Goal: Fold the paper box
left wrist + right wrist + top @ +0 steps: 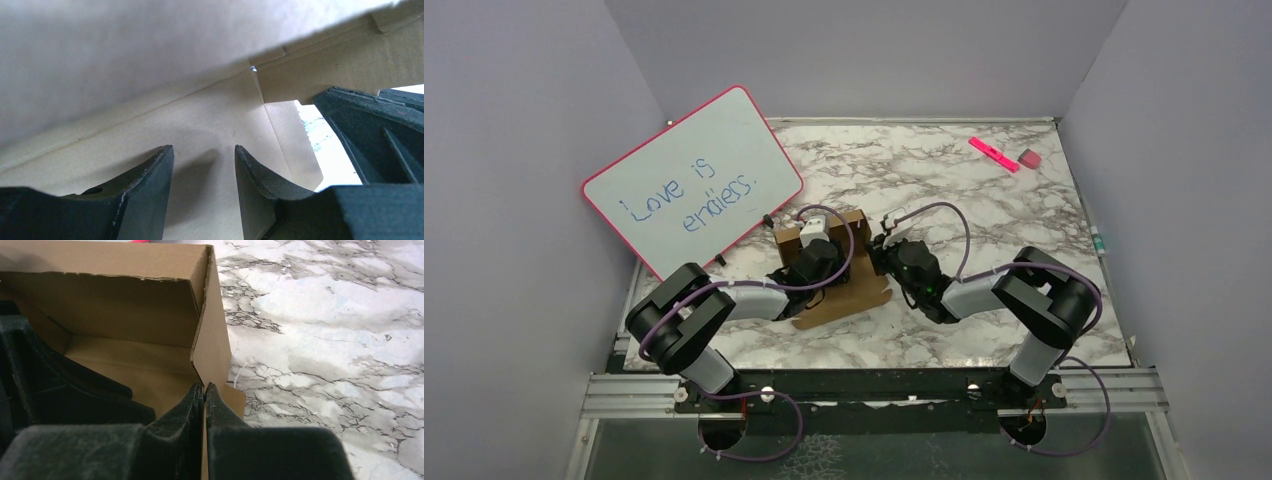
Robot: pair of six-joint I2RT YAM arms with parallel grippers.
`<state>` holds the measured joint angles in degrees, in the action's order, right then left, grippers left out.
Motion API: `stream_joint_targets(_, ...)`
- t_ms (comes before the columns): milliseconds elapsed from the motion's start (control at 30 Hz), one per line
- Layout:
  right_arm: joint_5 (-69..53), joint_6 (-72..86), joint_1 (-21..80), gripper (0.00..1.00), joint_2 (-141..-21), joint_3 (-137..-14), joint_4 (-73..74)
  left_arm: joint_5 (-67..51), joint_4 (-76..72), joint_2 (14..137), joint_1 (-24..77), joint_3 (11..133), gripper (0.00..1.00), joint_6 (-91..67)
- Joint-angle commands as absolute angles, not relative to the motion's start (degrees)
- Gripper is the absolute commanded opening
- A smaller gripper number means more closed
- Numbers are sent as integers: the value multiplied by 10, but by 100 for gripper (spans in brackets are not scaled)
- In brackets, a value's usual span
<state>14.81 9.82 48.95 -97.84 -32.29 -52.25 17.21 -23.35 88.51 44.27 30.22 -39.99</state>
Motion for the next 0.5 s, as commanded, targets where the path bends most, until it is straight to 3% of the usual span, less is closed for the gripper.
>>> stream_joint_targets(0, 162, 128, 501, 8, -1021, -291, -582, 120, -206, 897, 452, 298, 50, -416)
stream_joint_targets(467, 156, 93, 502, 8, -1028, -299, -574, 41, -192, 735, 453, 281, 62, -381)
